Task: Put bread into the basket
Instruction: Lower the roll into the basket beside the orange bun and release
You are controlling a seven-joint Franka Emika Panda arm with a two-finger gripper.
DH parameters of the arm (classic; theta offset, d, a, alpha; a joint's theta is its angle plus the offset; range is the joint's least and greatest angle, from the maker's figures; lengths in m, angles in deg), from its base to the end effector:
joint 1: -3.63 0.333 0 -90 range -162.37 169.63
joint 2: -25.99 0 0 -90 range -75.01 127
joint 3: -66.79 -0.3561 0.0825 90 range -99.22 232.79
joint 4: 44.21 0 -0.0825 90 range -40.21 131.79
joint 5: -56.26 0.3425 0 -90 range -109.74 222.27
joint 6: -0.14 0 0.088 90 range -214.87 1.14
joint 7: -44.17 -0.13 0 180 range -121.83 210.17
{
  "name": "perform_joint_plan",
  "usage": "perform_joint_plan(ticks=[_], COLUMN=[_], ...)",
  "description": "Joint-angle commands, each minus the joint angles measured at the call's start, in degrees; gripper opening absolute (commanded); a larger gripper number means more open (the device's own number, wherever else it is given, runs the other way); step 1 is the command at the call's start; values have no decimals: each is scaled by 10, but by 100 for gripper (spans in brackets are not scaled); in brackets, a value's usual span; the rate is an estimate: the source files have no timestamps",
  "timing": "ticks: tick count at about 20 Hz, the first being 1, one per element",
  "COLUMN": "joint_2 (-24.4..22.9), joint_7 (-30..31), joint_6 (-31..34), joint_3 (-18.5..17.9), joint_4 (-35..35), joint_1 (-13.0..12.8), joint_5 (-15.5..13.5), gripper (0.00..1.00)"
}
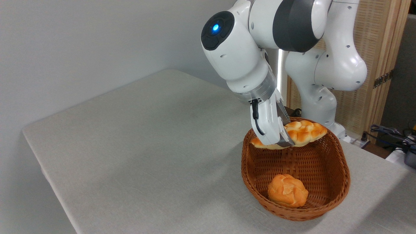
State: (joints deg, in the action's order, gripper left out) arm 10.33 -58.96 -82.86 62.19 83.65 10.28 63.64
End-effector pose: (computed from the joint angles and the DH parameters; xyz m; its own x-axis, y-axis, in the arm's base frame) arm 0.3350 0.0873 0.4891 -0.0548 -0.9984 0.0160 -0.8658 0.0555 0.4972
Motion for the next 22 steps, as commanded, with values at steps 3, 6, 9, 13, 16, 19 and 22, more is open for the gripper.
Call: perform_joint_plan(ticks=[3,6,9,13,16,19,22], joint_2=[-11,-11,-10,-11,-11,-12,-10], joint_7=[-1,7,8,8,8,8,48], joint_6=[-8,-7,-7,-8,-8,-7,-1], joint_3=[-3,-3,-3,-3,-3,-2,5], joint_4=[9,9,9,5,5,-17,-81], joint_1=[-3,-3,-3,-3,-3,-4,-4], joint_5=[4,1,1,1,0,0,-43], gripper=[100,100,100,100,100,100,100])
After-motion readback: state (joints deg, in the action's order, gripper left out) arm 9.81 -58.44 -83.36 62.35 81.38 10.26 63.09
